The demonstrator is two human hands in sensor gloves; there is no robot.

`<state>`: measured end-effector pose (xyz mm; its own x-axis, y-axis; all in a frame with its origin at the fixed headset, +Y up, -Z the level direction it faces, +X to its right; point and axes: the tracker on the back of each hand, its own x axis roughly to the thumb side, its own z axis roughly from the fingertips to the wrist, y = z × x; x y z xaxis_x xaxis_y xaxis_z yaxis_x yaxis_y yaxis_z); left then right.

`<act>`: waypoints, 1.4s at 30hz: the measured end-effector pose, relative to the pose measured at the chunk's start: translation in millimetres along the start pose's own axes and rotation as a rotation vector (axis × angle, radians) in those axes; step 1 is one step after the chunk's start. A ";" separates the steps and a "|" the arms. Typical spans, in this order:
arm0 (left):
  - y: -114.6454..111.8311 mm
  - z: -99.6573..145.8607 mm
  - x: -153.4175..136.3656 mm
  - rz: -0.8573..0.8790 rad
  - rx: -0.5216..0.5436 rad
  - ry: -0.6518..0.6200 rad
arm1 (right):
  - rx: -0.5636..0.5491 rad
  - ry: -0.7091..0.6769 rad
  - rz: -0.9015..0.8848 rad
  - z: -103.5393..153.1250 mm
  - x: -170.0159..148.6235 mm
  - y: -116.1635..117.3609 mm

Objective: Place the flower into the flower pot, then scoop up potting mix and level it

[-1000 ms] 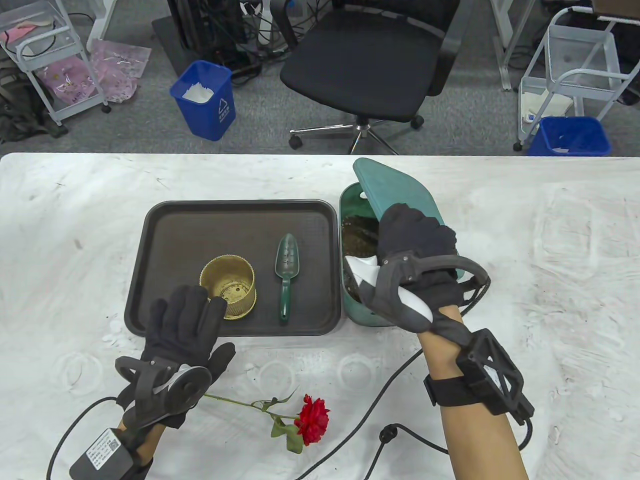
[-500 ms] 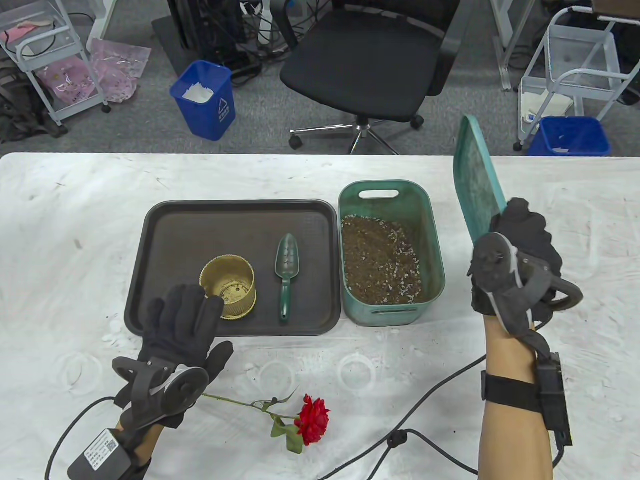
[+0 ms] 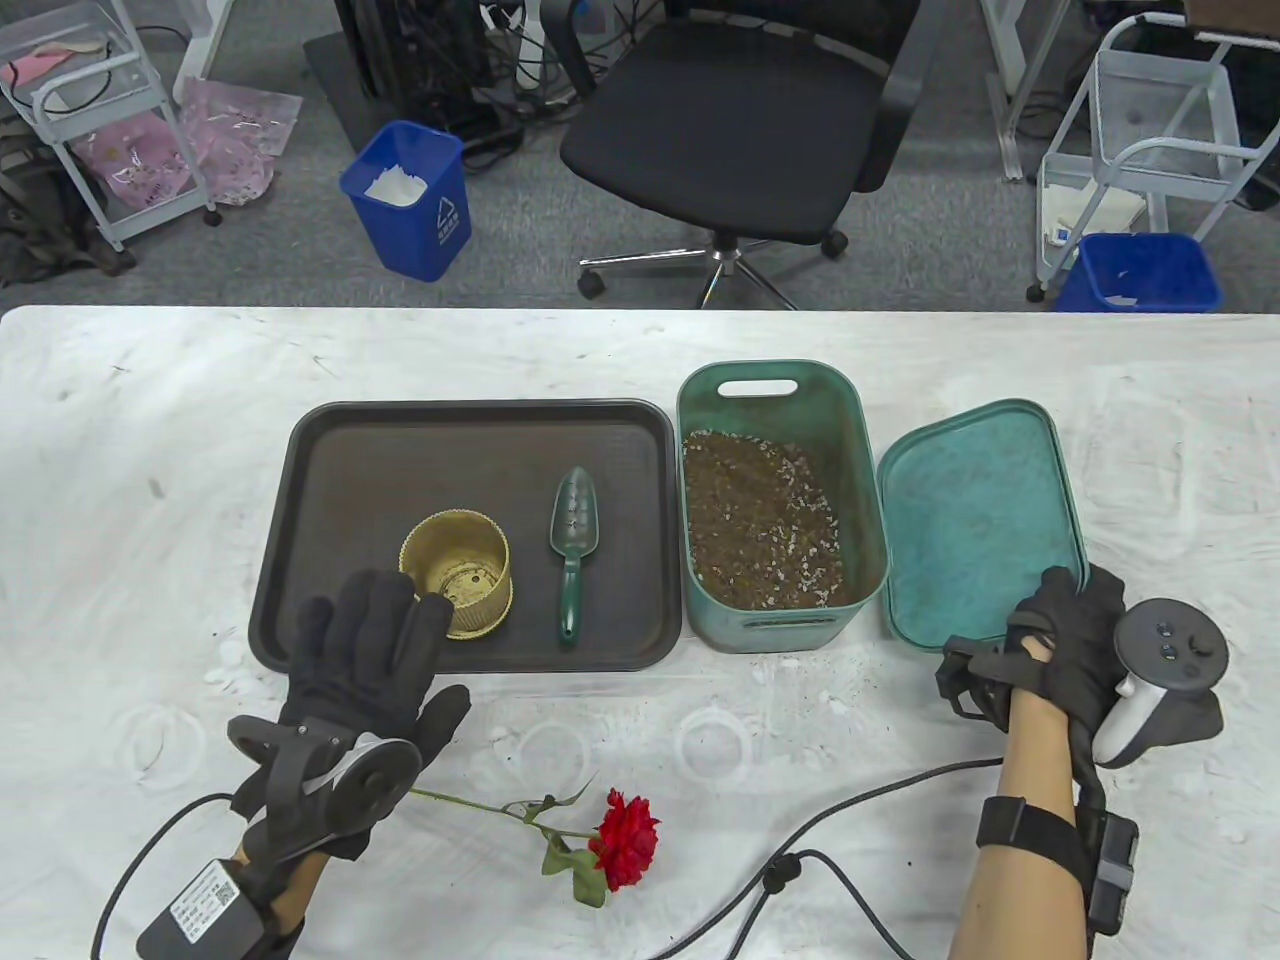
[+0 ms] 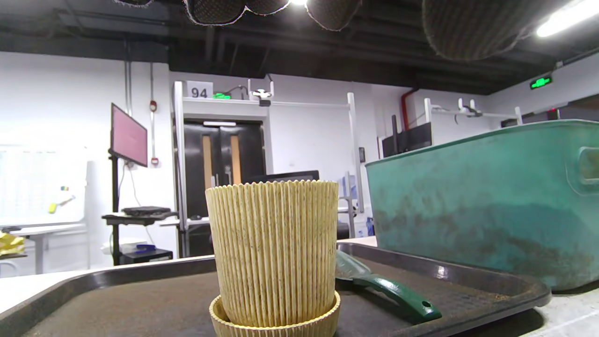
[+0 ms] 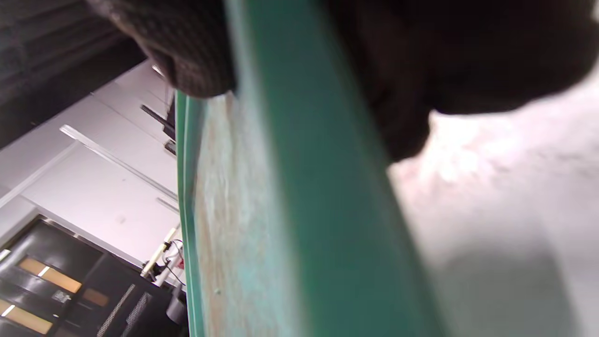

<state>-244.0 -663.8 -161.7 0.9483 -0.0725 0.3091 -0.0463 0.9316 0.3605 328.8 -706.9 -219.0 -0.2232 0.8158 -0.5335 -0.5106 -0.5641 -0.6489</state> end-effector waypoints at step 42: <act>17.7 3.1 -8.8 0.059 0.077 -0.003 | -0.102 -1.499 0.171 204.2 76.4 24.9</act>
<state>-254.2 -647.8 -155.4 0.9421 -0.0198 0.3346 -0.1261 0.9040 0.4085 129.5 -632.6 -165.1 -0.9196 0.0778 0.3851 -0.3477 -0.6179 -0.7052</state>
